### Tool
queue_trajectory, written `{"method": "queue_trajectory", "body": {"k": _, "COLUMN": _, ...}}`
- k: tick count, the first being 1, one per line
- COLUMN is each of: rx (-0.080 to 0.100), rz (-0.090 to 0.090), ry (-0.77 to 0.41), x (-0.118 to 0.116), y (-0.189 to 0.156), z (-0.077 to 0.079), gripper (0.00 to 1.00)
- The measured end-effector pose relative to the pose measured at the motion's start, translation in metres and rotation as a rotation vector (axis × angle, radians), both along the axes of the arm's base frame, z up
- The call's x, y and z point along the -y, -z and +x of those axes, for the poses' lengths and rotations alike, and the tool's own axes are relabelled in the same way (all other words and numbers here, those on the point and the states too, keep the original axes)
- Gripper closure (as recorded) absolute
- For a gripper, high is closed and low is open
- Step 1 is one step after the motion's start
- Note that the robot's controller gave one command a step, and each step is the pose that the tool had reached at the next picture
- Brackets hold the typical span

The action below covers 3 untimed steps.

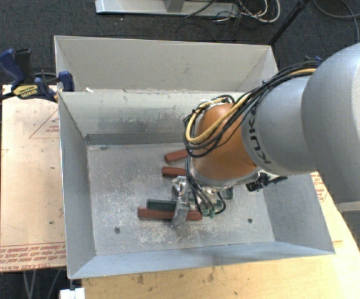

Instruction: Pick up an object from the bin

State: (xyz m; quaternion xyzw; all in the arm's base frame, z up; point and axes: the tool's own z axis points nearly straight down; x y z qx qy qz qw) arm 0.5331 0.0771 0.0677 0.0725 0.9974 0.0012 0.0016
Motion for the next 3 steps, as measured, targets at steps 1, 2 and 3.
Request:
{"method": "queue_trajectory", "body": {"k": 1, "rx": -0.003, "rz": -0.001, "ry": 0.000, "x": 0.000, "y": -0.018, "z": -0.001, "gripper": 1.00}}
{"method": "queue_trajectory", "body": {"k": 2, "rx": 0.001, "rz": -0.001, "ry": 0.001, "x": 0.000, "y": -0.032, "z": 0.000, "gripper": 1.00}}
{"method": "queue_trajectory", "body": {"k": 3, "rx": -0.001, "rz": -0.001, "ry": 0.001, "x": 0.000, "y": -0.039, "z": 0.000, "gripper": 1.00}}
